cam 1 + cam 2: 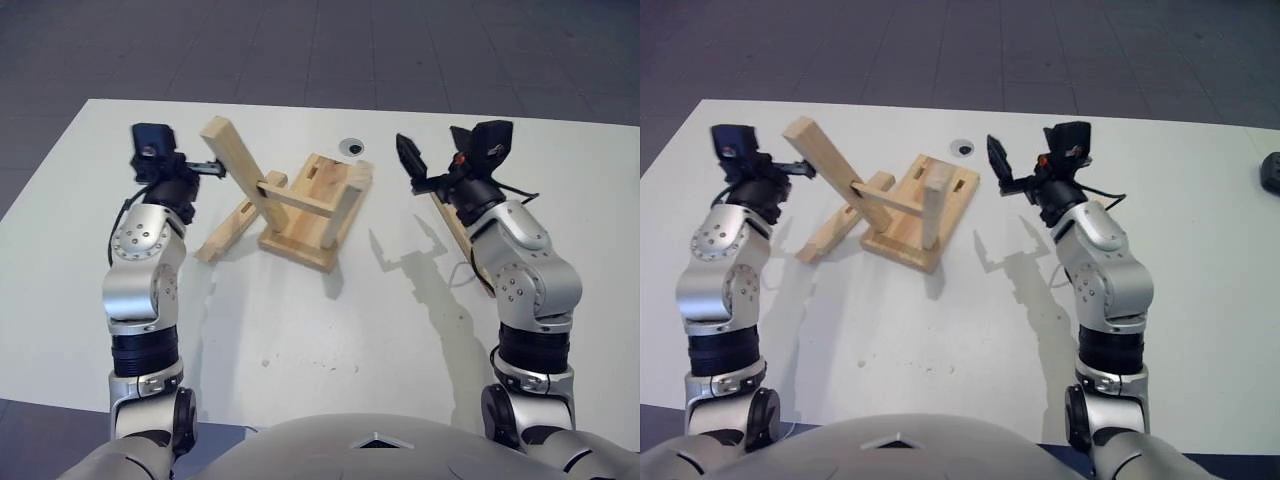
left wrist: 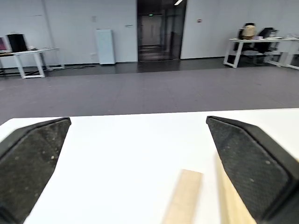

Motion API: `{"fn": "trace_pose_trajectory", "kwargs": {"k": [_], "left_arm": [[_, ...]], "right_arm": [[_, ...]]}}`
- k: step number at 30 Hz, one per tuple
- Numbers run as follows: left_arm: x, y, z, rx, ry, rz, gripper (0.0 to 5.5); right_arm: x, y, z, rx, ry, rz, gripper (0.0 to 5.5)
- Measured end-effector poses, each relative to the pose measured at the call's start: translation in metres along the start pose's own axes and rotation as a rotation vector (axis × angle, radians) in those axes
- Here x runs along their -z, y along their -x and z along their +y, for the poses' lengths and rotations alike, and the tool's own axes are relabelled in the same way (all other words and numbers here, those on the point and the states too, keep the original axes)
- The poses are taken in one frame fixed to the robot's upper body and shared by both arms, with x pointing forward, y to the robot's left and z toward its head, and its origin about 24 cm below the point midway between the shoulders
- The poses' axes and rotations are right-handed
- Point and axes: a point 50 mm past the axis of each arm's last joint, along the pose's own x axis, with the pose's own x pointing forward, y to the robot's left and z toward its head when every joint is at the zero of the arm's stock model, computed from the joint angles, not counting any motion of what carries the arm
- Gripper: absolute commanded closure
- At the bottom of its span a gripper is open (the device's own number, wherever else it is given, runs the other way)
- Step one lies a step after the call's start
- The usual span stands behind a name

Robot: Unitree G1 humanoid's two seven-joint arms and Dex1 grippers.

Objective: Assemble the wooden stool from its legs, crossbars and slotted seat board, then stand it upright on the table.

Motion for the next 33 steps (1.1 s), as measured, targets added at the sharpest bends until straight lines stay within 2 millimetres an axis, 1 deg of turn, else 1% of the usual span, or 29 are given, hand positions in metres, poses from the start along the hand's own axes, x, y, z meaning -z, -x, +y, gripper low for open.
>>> {"fn": "trace_pose_trajectory", "kwargs": {"k": [2, 3, 4, 5, 6, 7, 9, 12, 14, 16, 18, 19, 21, 23, 25, 26, 28, 32, 33], "left_arm": [[-0.003, 0.001, -0.039, 0.176, 0.014, -0.004, 0.10], [-0.006, 0.003, -0.061, 0.281, 0.023, -0.011, 0.10], [-0.009, 0.006, -0.075, 0.363, 0.028, -0.020, 0.10], [-0.014, 0.008, -0.090, 0.448, 0.040, -0.043, 0.10], [-0.017, 0.009, -0.095, 0.478, 0.044, -0.055, 0.10], [-0.025, 0.010, -0.101, 0.536, 0.040, -0.089, 0.10], [-0.026, 0.009, -0.096, 0.541, 0.007, -0.090, 0.10], [-0.015, 0.004, -0.080, 0.495, -0.061, -0.039, 0.10], [-0.012, 0.001, -0.073, 0.484, -0.090, -0.032, 0.10], [-0.011, -0.001, -0.071, 0.488, -0.094, -0.036, 0.10], [-0.012, -0.004, -0.065, 0.468, -0.087, -0.046, 0.10], [-0.014, -0.006, -0.059, 0.440, -0.080, -0.053, 0.10], [-0.018, -0.012, -0.044, 0.364, -0.037, -0.074, 0.10], [-0.025, -0.016, -0.028, 0.288, -0.018, -0.098, 0.10], [-0.025, -0.015, -0.020, 0.252, -0.014, -0.101, 0.10], [-0.024, -0.014, -0.020, 0.250, -0.012, -0.097, 0.10], [-0.018, -0.011, -0.020, 0.243, -0.004, -0.079, 0.10], [-0.015, -0.008, -0.021, 0.237, 0.005, -0.072, 0.10], [-0.014, -0.007, -0.021, 0.232, 0.006, -0.070, 0.10]], "right_arm": [[-0.015, -0.001, -0.020, 0.101, 0.012, -0.069, 0.12], [-0.023, 0.002, -0.036, 0.172, 0.031, -0.097, 0.12], [-0.028, 0.004, -0.044, 0.207, 0.038, -0.115, 0.12], [-0.035, 0.005, -0.049, 0.226, 0.047, -0.144, 0.12], [-0.038, 0.005, -0.051, 0.230, 0.048, -0.158, 0.12], [-0.047, 0.004, -0.054, 0.238, 0.055, -0.195, 0.12], [-0.061, 0.005, -0.062, 0.247, 0.071, -0.245, 0.12], [-0.080, 0.009, -0.068, 0.233, 0.076, -0.320, 0.12], [-0.090, 0.013, -0.070, 0.200, 0.031, -0.379, 0.12], [-0.100, 0.018, -0.067, 0.137, -0.057, -0.432, 0.12], [-0.111, 0.022, -0.053, 0.011, -0.132, -0.479, 0.12], [-0.116, 0.025, -0.041, -0.077, -0.159, -0.494, 0.12], [-0.120, 0.034, -0.007, -0.318, -0.183, -0.464, 0.12], [-0.112, 0.050, 0.029, -0.547, -0.101, -0.362, 0.12], [-0.091, 0.068, 0.053, -0.716, -0.044, -0.193, 0.12], [-0.085, 0.073, 0.056, -0.744, -0.043, -0.146, 0.12], [-0.066, 0.087, 0.058, -0.781, -0.036, -0.008, 0.12], [-0.048, 0.100, 0.052, -0.796, -0.041, 0.137, 0.12], [-0.045, 0.101, 0.051, -0.791, -0.035, 0.159, 0.32]]}}
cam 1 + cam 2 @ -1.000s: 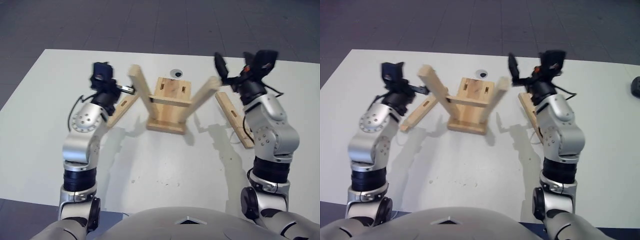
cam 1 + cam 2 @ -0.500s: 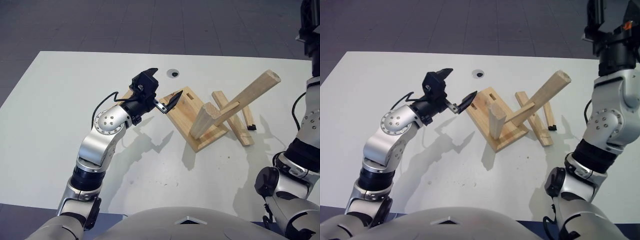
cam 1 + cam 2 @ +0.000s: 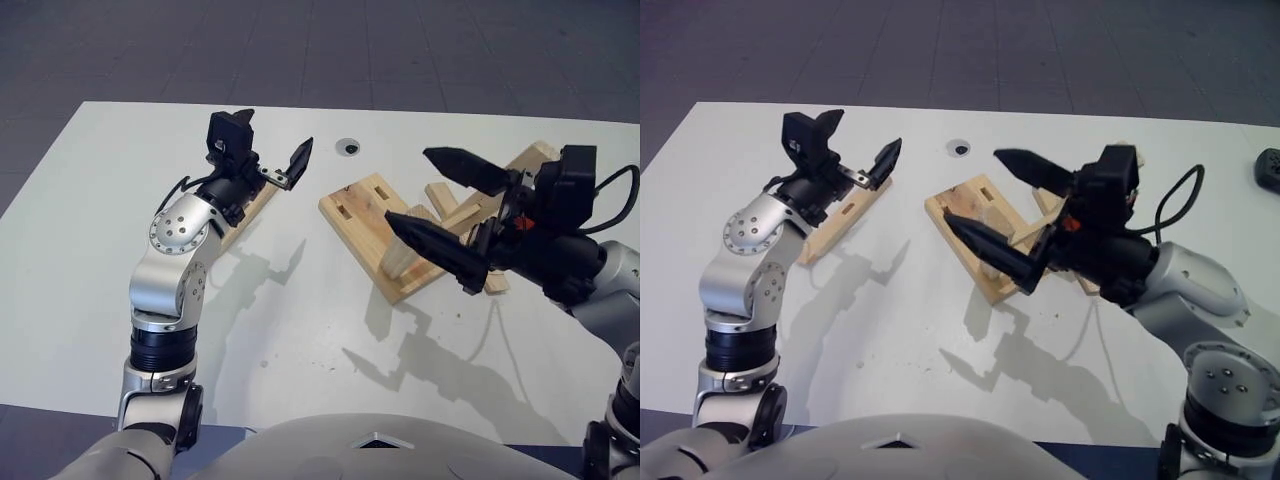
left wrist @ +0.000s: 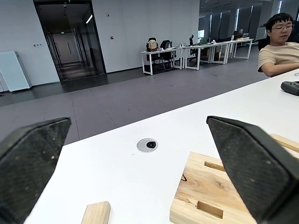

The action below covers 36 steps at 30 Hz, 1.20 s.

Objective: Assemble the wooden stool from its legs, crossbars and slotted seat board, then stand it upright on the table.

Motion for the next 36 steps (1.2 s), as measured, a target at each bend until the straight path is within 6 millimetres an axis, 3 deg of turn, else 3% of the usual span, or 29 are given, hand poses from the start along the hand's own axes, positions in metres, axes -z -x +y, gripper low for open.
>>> {"fn": "trace_pose_trajectory", "kwargs": {"k": [5, 11, 23, 30, 36], "left_arm": [[0.006, 0.002, -0.002, -0.006, -0.001, 0.022, 0.10], [0.009, 0.003, -0.004, -0.009, 0.003, 0.032, 0.10], [0.010, 0.002, -0.008, 0.001, -0.012, 0.031, 0.10], [0.015, 0.000, -0.008, 0.014, -0.012, 0.048, 0.10], [0.018, -0.002, -0.008, 0.025, -0.008, 0.054, 0.10]], "right_arm": [[0.017, 0.007, -0.004, 0.080, -0.015, 0.094, 1.08], [0.024, 0.013, -0.006, 0.131, -0.002, 0.138, 2.02], [0.017, 0.018, -0.017, 0.094, 0.151, 0.209, 3.85], [0.010, 0.015, -0.051, -0.018, 0.245, 0.249, 4.43], [0.007, 0.006, -0.076, -0.227, 0.338, 0.290, 4.45]]}}
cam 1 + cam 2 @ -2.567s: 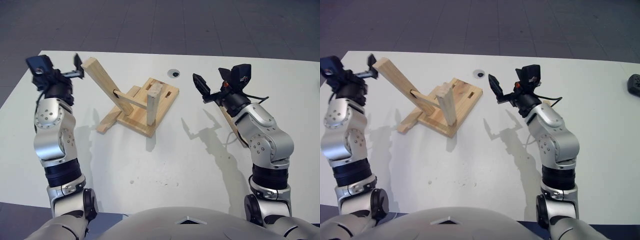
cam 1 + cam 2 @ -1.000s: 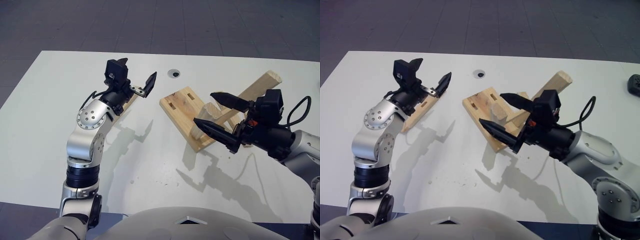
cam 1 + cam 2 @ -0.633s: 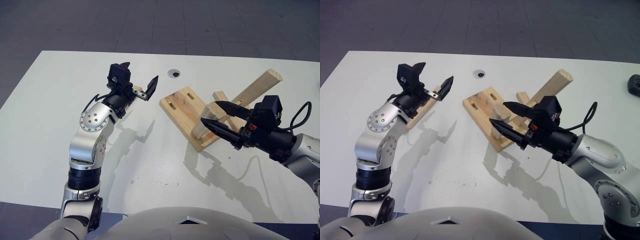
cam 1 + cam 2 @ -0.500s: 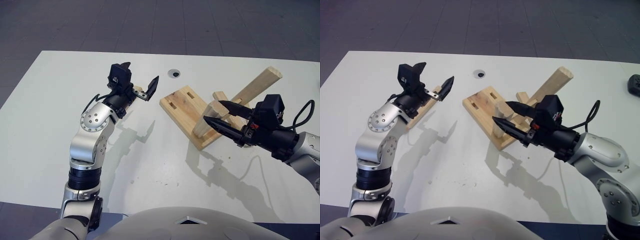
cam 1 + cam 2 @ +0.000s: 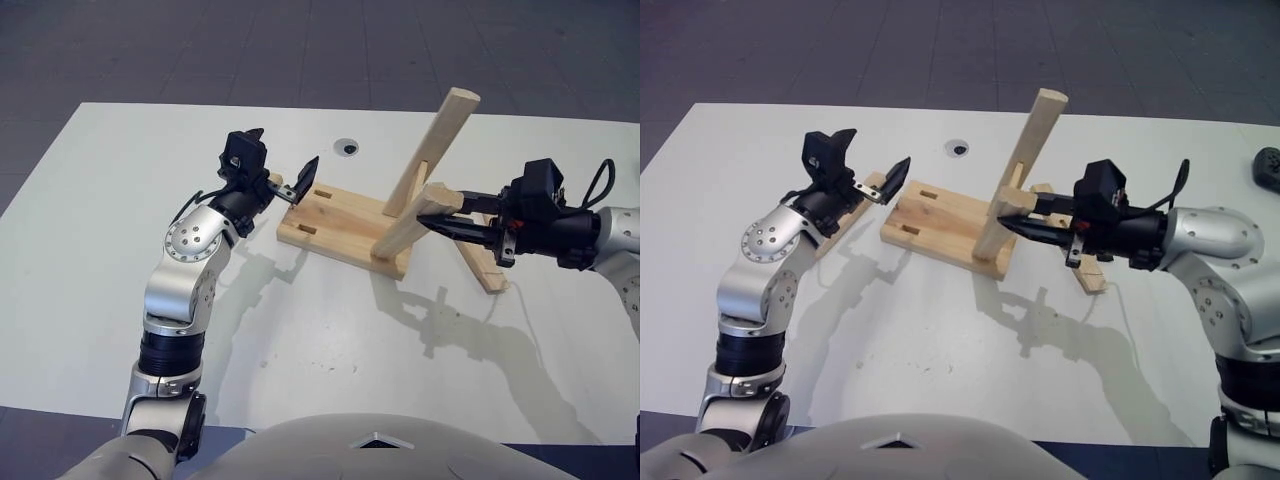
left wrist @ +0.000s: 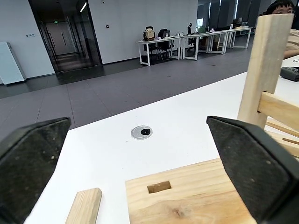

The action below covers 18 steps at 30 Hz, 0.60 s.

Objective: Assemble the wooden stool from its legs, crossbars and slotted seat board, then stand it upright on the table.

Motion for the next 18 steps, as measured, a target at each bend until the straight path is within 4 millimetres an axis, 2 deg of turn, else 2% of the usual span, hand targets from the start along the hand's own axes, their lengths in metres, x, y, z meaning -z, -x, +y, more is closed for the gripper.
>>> {"fn": "trace_pose_trajectory", "kwargs": {"k": [1, 4, 6, 11, 15, 18], "left_arm": [[0.000, 0.000, 0.000, 0.001, 0.001, 0.001, 0.10], [0.002, -0.002, -0.002, 0.012, 0.010, 0.006, 0.10], [0.004, -0.001, -0.001, 0.010, 0.013, 0.012, 0.10], [0.008, -0.002, -0.002, 0.021, 0.021, 0.025, 0.10], [0.010, -0.003, -0.002, 0.022, 0.027, 0.029, 0.10], [0.010, -0.002, 0.001, 0.007, 0.016, 0.024, 0.10]], "right_arm": [[-0.001, 0.000, -0.006, -0.007, 0.038, 0.002, 4.08], [0.008, 0.003, -0.028, 0.067, 0.066, 0.082, 3.56], [0.012, 0.005, -0.035, 0.104, 0.048, 0.090, 3.24], [0.005, 0.014, -0.050, 0.209, 0.080, 0.076, 2.51], [0.006, 0.024, -0.050, 0.304, 0.092, 0.076, 1.87], [0.020, 0.026, -0.037, 0.332, 0.050, 0.104, 1.40]]}}
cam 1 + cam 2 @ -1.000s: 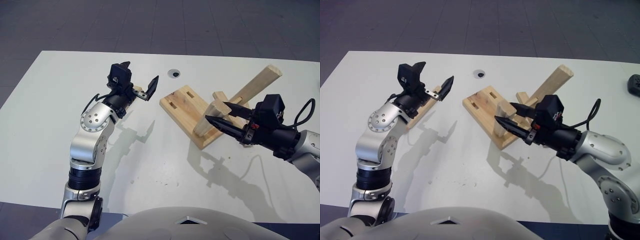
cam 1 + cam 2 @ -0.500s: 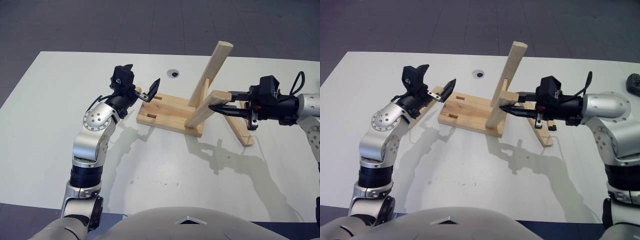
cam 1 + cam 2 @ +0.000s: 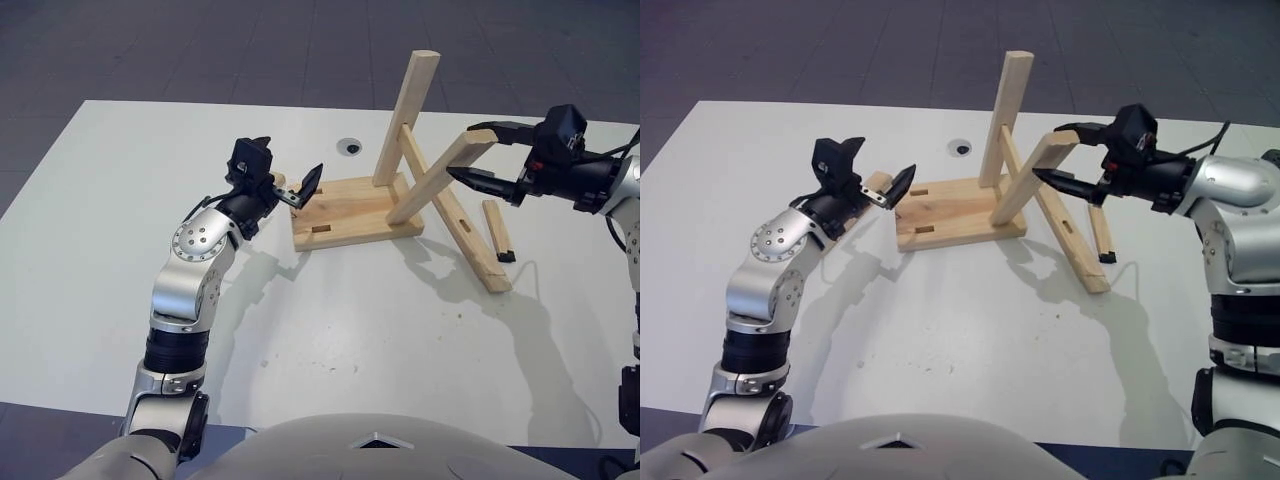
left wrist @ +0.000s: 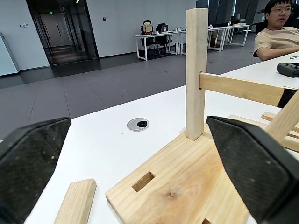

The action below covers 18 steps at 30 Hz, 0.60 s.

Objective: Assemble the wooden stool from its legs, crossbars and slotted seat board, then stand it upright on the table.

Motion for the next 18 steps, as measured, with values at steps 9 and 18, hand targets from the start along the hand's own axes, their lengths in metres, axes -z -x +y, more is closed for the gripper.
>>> {"fn": "trace_pose_trajectory", "kwargs": {"k": [9, 18], "left_arm": [[-0.001, 0.006, 0.029, -0.123, -0.052, -0.001, 0.10], [0.001, 0.003, 0.023, -0.120, -0.050, -0.010, 0.10]], "right_arm": [[0.031, 0.001, 0.082, 0.088, -0.534, -0.053, 0.12], [0.002, -0.045, 0.104, -0.033, -0.800, -0.218, 0.12]]}}
